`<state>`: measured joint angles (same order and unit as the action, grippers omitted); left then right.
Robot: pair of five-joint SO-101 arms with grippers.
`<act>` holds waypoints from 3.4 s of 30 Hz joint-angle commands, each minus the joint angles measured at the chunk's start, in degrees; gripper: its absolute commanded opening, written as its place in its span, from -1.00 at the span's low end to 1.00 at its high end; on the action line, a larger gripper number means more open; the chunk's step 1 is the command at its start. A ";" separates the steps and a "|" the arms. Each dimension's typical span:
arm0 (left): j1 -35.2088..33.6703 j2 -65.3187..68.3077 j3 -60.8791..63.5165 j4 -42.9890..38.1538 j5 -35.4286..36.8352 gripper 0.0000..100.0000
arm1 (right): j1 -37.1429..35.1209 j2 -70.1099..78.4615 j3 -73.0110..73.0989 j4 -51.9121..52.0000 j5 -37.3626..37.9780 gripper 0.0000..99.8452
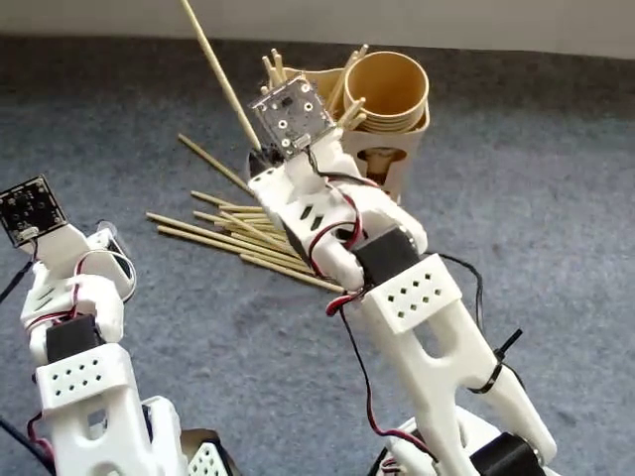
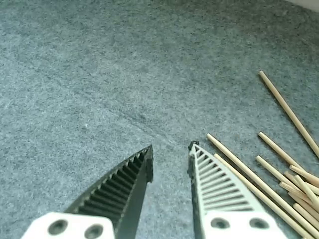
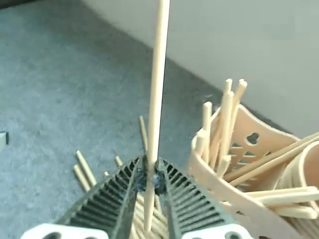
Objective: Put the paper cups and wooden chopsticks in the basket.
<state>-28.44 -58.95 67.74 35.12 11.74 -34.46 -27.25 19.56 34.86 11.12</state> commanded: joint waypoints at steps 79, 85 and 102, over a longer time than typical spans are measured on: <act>0.04 -1.10 -0.57 -1.14 0.53 -0.74 | 16.31 19.56 14.99 -61.93 -13.98 -0.66; 0.04 -1.10 -0.57 -1.14 0.53 -0.74 | 16.31 8.75 17.54 -58.24 -14.07 -0.66; 0.04 -1.10 -0.57 -1.14 0.53 -0.74 | 10.68 -15.25 1.71 11.38 -13.98 -0.66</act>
<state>-28.44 -58.95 67.74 35.12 11.74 -20.31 -40.00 27.21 34.95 -2.68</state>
